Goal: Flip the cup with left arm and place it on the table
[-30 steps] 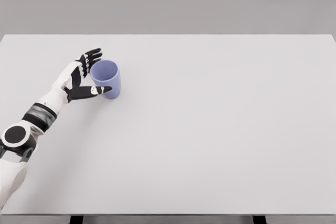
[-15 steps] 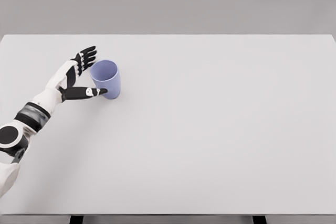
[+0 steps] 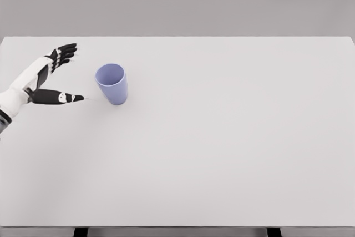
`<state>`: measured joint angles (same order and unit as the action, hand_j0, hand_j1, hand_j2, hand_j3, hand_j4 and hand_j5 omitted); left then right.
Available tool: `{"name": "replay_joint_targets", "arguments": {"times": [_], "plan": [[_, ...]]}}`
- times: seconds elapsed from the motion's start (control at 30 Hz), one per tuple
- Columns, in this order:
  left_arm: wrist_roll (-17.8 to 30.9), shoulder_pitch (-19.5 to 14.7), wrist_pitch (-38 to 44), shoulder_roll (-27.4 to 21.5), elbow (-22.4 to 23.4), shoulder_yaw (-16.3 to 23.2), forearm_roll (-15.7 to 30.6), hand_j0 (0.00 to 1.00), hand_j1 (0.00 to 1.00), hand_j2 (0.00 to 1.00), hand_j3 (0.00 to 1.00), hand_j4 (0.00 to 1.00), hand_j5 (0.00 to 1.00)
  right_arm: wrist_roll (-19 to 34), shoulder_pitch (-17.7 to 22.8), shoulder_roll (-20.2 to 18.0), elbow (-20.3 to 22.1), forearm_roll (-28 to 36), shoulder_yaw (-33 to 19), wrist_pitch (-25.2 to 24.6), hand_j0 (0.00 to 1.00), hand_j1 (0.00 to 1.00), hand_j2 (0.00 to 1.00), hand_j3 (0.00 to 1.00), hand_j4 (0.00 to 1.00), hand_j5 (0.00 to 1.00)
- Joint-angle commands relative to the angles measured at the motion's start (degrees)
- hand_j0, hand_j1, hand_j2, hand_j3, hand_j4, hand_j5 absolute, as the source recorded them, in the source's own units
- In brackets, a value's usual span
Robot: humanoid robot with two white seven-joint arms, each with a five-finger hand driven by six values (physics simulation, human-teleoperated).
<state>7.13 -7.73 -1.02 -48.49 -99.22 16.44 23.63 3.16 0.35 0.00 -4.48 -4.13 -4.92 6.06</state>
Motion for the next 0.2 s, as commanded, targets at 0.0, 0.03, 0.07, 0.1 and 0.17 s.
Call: {"name": "replay_joint_targets", "arguments": {"times": [0.0,0.03,0.07,0.1,0.17], "plan": [[-0.01,0.00,-0.29,-3.01,-0.97,-0.53,0.10,1.00,1.00,1.00,1.00,1.00,1.00,0.01,0.00,0.00,0.00,0.00,0.00,0.00,1.00,1.00,1.00,1.00,1.00,1.00],[-0.01,0.00,-0.29,-3.10,-0.97,-0.96,0.10,1.00,1.00,1.00,1.00,1.00,1.00,0.01,-0.09,0.00,0.00,0.00,0.00,0.00,1.00,1.00,1.00,1.00,1.00,1.00],[-0.01,0.00,-0.29,-3.45,-0.97,-0.97,0.01,1.00,1.00,1.00,1.00,1.00,1.00,0.01,0.00,0.00,0.00,0.00,0.00,0.00,1.00,1.00,1.00,1.00,1.00,1.00],[-0.01,0.09,-0.21,-4.33,-0.88,-1.06,0.01,1.00,1.00,1.00,1.00,1.00,1.00,0.01,0.00,0.00,0.00,0.00,0.00,0.00,1.00,1.00,1.00,1.00,1.00,1.00],[-0.10,0.09,-0.21,-4.60,-0.88,-1.84,0.01,1.00,1.00,1.00,1.00,1.00,1.00,0.01,0.00,0.00,0.00,0.00,0.00,0.00,1.00,1.00,1.00,1.00,1.00,1.00]]}}
